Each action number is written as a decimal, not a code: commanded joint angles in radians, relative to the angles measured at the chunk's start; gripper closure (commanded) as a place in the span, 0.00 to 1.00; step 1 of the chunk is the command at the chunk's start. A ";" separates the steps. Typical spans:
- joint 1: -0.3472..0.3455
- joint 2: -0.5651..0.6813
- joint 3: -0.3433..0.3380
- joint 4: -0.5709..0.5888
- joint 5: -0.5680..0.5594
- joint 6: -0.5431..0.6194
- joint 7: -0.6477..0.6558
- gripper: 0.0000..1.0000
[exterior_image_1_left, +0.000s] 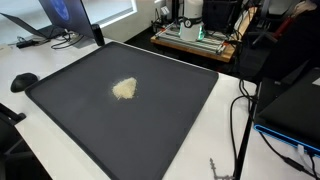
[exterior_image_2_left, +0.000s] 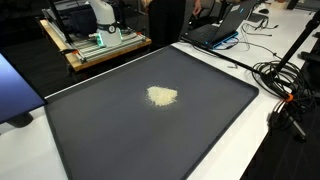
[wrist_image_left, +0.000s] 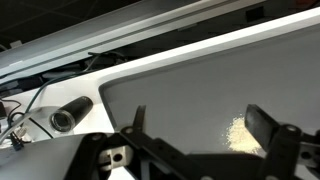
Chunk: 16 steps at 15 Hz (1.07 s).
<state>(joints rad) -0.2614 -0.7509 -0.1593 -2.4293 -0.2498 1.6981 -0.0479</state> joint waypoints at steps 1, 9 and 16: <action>0.018 -0.001 -0.013 0.003 -0.009 -0.005 0.009 0.00; 0.110 0.003 0.030 0.012 0.018 0.071 -0.027 0.00; 0.346 0.025 0.115 0.047 0.186 0.138 -0.107 0.00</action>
<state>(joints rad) 0.0105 -0.7498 -0.0604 -2.4201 -0.1453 1.8404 -0.0947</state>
